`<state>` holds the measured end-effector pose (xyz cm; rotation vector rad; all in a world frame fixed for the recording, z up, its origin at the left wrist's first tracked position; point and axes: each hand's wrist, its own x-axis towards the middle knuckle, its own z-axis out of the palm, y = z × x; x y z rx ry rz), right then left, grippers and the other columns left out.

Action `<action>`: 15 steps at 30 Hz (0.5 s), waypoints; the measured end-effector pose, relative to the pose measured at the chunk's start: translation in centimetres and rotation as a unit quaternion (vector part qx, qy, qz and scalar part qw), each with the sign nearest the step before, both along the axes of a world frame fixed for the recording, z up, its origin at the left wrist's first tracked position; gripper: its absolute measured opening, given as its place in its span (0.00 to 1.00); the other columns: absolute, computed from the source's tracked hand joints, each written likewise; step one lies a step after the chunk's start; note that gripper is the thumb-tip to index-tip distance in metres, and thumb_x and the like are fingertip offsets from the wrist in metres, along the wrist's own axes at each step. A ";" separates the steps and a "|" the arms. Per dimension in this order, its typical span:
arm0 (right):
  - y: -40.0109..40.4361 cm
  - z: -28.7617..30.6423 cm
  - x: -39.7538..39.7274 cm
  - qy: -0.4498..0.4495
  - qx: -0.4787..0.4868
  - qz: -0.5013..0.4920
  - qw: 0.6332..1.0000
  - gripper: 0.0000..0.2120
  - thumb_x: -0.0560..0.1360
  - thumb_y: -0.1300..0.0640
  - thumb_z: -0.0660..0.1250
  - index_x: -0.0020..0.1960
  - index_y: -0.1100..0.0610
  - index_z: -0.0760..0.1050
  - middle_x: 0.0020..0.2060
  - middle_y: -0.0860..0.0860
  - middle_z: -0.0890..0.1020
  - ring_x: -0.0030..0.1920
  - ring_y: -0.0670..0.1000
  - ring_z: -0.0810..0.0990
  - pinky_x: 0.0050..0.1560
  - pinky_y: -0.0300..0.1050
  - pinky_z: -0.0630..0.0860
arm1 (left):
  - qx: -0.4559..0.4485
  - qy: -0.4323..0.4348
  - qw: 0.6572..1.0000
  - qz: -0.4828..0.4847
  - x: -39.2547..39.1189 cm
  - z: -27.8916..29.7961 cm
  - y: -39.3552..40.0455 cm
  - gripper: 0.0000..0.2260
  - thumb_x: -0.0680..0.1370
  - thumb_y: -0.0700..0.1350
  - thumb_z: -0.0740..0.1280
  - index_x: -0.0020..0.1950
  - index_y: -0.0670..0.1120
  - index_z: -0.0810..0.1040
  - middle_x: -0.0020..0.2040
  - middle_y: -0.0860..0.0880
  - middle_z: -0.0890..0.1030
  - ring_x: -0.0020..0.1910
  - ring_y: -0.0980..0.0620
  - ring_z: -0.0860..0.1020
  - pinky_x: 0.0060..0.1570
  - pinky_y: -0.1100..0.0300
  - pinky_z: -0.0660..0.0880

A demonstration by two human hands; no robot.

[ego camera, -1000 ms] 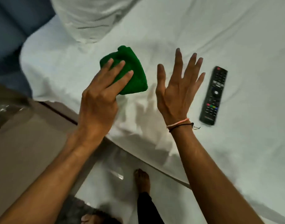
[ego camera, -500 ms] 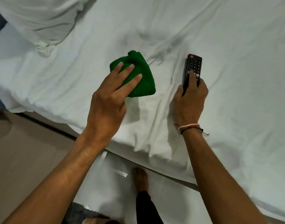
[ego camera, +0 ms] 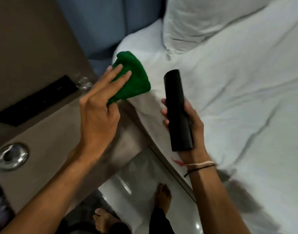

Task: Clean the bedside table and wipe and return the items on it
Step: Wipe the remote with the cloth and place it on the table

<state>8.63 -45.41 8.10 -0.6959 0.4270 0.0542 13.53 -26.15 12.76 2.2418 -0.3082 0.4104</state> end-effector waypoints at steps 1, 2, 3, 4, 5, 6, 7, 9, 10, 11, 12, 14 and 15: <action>2.7 -0.3 -0.1 0.000 0.064 0.044 0.997 0.39 0.72 0.50 0.73 0.78 0.59 0.64 0.65 0.63 0.78 0.47 0.53 0.84 0.39 0.41 0.82 | -0.004 0.003 1.000 0.021 -0.3 0.3 2.8 0.34 0.65 0.21 0.58 0.68 0.42 0.78 0.70 0.45 0.76 0.73 0.48 0.71 0.75 0.56 0.65; 5.1 -0.8 -0.4 -0.001 0.118 0.080 0.990 0.40 0.72 0.50 0.73 0.78 0.60 0.62 0.66 0.63 0.77 0.47 0.53 0.83 0.41 0.41 0.82 | -0.005 0.007 0.999 0.045 -0.6 0.6 5.2 0.34 0.65 0.22 0.58 0.68 0.42 0.78 0.70 0.45 0.76 0.73 0.48 0.71 0.75 0.56 0.65; 7.4 -1.2 -0.9 -0.001 0.158 0.110 0.981 0.40 0.73 0.51 0.72 0.79 0.60 0.60 0.66 0.63 0.77 0.46 0.53 0.83 0.41 0.41 0.81 | -0.009 0.014 0.998 0.063 -0.9 0.6 7.4 0.33 0.66 0.22 0.58 0.67 0.42 0.78 0.70 0.45 0.77 0.73 0.49 0.71 0.75 0.56 0.65; 9.8 -1.5 -1.4 0.000 0.185 0.133 0.974 0.39 0.74 0.52 0.71 0.79 0.61 0.59 0.66 0.64 0.77 0.45 0.53 0.82 0.40 0.41 0.80 | -0.013 0.021 0.997 0.077 -1.2 0.6 9.5 0.33 0.66 0.22 0.58 0.67 0.42 0.78 0.70 0.45 0.77 0.73 0.49 0.71 0.75 0.57 0.65; 12.7 -1.8 -1.9 -0.001 0.199 0.157 0.967 0.39 0.75 0.52 0.70 0.80 0.61 0.58 0.65 0.65 0.77 0.43 0.54 0.80 0.37 0.41 0.78 | -0.013 0.029 0.995 0.094 -1.7 0.4 11.9 0.33 0.66 0.22 0.58 0.68 0.43 0.78 0.70 0.46 0.76 0.73 0.49 0.71 0.75 0.58 0.65; 15.8 -2.2 -2.3 0.000 0.207 0.183 0.961 0.38 0.75 0.53 0.69 0.80 0.61 0.57 0.64 0.66 0.77 0.42 0.54 0.79 0.35 0.41 0.77 | -0.010 0.035 0.993 0.113 -2.2 0.1 14.6 0.34 0.66 0.22 0.58 0.68 0.43 0.78 0.70 0.46 0.76 0.74 0.49 0.71 0.75 0.59 0.64; 18.2 -2.5 -2.7 0.000 0.213 0.205 0.955 0.37 0.76 0.53 0.67 0.80 0.61 0.56 0.64 0.66 0.76 0.41 0.54 0.78 0.34 0.41 0.75 | -0.012 0.043 0.992 0.121 -2.5 -0.4 16.4 0.34 0.66 0.22 0.57 0.68 0.44 0.78 0.71 0.46 0.76 0.74 0.49 0.70 0.75 0.60 0.64; 23.2 -2.9 -2.9 -0.003 0.220 0.251 0.943 0.37 0.78 0.53 0.65 0.80 0.62 0.53 0.65 0.67 0.73 0.41 0.53 0.76 0.33 0.41 0.74 | -0.016 0.058 0.988 0.142 -3.0 -1.6 20.4 0.34 0.68 0.22 0.56 0.69 0.44 0.77 0.72 0.45 0.75 0.75 0.49 0.68 0.75 0.64 0.62; 25.3 -3.1 -3.0 0.002 0.217 0.270 0.938 0.36 0.79 0.52 0.64 0.80 0.63 0.53 0.66 0.67 0.72 0.41 0.53 0.76 0.33 0.41 0.73 | -0.025 0.069 0.985 0.153 -3.5 -2.4 22.1 0.34 0.68 0.22 0.56 0.69 0.45 0.77 0.72 0.45 0.75 0.75 0.49 0.68 0.74 0.67 0.60; 26.1 -3.1 -3.0 0.003 0.216 0.274 0.937 0.35 0.80 0.51 0.63 0.80 0.63 0.54 0.66 0.67 0.72 0.41 0.53 0.76 0.33 0.41 0.73 | -0.025 0.078 0.984 0.155 -3.6 -2.6 22.5 0.34 0.69 0.22 0.56 0.70 0.45 0.77 0.72 0.45 0.75 0.75 0.49 0.68 0.74 0.70 0.59; 27.1 -3.3 -2.9 0.006 0.215 0.280 0.935 0.34 0.81 0.49 0.62 0.80 0.63 0.55 0.66 0.67 0.72 0.41 0.52 0.77 0.33 0.41 0.73 | -0.024 0.088 0.983 0.160 -3.9 -2.9 23.2 0.34 0.69 0.22 0.57 0.70 0.45 0.76 0.73 0.46 0.74 0.76 0.50 0.67 0.73 0.73 0.57; 29.7 -3.7 -2.3 0.026 0.198 0.293 0.935 0.33 0.82 0.45 0.58 0.79 0.64 0.58 0.65 0.66 0.74 0.40 0.51 0.77 0.31 0.39 0.74 | -0.028 0.108 0.977 0.183 -4.6 -3.5 25.2 0.33 0.71 0.22 0.58 0.71 0.46 0.75 0.74 0.47 0.73 0.76 0.51 0.66 0.72 0.74 0.56; 30.0 -3.8 -2.1 0.034 0.190 0.291 0.937 0.33 0.82 0.44 0.56 0.79 0.64 0.59 0.64 0.65 0.76 0.39 0.51 0.77 0.29 0.39 0.73 | -0.026 0.114 0.976 0.182 -4.8 -3.6 25.5 0.33 0.71 0.22 0.58 0.71 0.47 0.75 0.74 0.47 0.72 0.76 0.51 0.66 0.73 0.73 0.56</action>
